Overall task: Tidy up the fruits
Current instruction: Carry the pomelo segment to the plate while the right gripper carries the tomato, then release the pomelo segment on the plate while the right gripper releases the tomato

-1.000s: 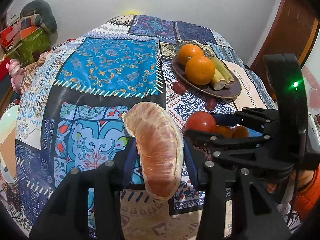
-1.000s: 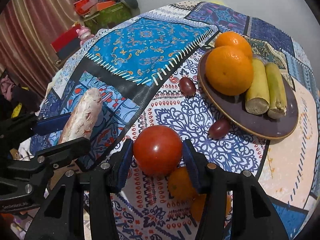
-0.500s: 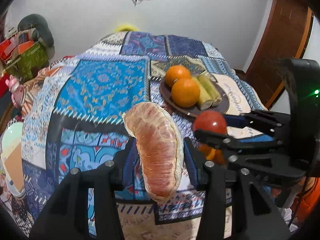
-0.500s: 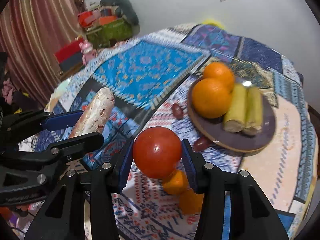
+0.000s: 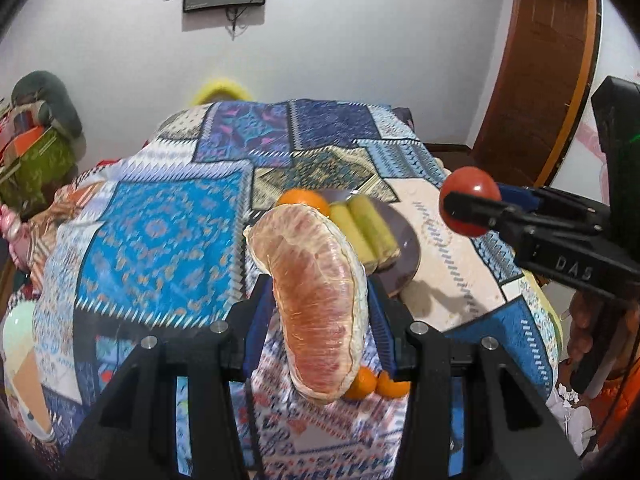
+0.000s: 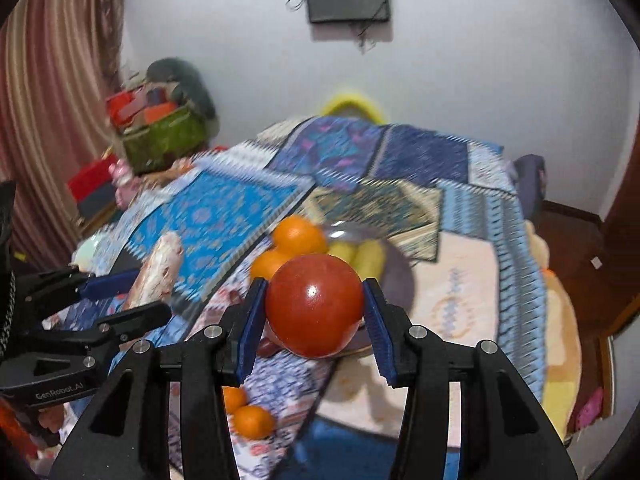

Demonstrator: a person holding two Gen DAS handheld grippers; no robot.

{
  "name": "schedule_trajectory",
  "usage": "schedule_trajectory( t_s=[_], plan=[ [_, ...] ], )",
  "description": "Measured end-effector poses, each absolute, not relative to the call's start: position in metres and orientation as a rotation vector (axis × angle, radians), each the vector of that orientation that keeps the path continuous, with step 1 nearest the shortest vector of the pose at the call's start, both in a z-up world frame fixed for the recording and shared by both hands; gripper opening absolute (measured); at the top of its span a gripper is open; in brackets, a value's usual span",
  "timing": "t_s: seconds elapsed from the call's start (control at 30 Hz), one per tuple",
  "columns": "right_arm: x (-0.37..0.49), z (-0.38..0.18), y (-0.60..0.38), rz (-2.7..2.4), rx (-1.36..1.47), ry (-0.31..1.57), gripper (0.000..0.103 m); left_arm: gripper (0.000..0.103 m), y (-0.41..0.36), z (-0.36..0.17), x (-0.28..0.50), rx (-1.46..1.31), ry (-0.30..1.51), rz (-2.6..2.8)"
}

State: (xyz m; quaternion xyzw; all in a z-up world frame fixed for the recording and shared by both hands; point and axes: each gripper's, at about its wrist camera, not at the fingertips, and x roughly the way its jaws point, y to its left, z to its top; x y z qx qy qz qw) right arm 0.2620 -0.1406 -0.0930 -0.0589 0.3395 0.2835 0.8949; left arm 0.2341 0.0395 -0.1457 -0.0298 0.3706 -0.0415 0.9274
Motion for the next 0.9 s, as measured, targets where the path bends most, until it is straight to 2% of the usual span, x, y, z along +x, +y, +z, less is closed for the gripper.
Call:
schedule_trajectory(
  t_s=[0.43, 0.9],
  plan=[
    [0.303, -0.082, -0.168, 0.519, -0.09, 0.631, 0.044, 0.046, 0.003, -0.14, 0.296, -0.032, 0.734, -0.119],
    [0.356, -0.129, -0.165, 0.507, -0.079, 0.718, 0.044, 0.046, 0.004, -0.175, 0.365, -0.053, 0.794, -0.102]
  ],
)
